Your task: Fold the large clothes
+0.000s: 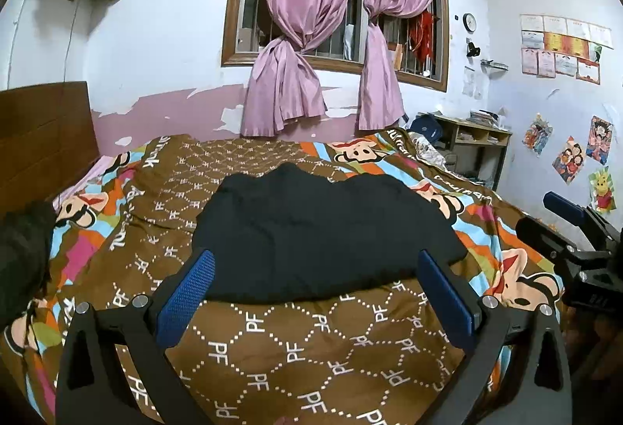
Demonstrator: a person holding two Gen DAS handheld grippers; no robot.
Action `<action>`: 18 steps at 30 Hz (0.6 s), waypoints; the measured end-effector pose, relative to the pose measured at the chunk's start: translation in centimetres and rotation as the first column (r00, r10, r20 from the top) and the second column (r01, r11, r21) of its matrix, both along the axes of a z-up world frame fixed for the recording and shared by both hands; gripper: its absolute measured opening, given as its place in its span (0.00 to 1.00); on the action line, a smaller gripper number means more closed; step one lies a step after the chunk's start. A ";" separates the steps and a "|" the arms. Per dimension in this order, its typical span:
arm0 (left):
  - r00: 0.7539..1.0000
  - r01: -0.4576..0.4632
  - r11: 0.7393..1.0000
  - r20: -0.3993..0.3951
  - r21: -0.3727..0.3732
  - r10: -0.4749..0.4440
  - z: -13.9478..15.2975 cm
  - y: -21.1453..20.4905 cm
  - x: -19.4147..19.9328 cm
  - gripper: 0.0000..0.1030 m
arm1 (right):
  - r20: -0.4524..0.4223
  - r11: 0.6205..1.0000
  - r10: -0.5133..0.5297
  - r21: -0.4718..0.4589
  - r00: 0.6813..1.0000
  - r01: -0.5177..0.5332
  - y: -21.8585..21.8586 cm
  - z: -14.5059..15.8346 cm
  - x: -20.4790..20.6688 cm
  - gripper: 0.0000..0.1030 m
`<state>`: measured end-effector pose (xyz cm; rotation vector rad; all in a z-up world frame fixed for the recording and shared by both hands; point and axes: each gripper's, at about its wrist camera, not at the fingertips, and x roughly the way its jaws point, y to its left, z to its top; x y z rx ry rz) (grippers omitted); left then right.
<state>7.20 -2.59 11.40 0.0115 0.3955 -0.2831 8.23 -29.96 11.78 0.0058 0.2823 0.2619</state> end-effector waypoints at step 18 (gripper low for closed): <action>0.998 -0.054 0.998 -0.009 0.017 0.054 -5.1 2.8 -0.2 0.98 | -0.087 0.999 -0.034 -0.018 0.996 0.032 0.7 -3.6 1.0 1.00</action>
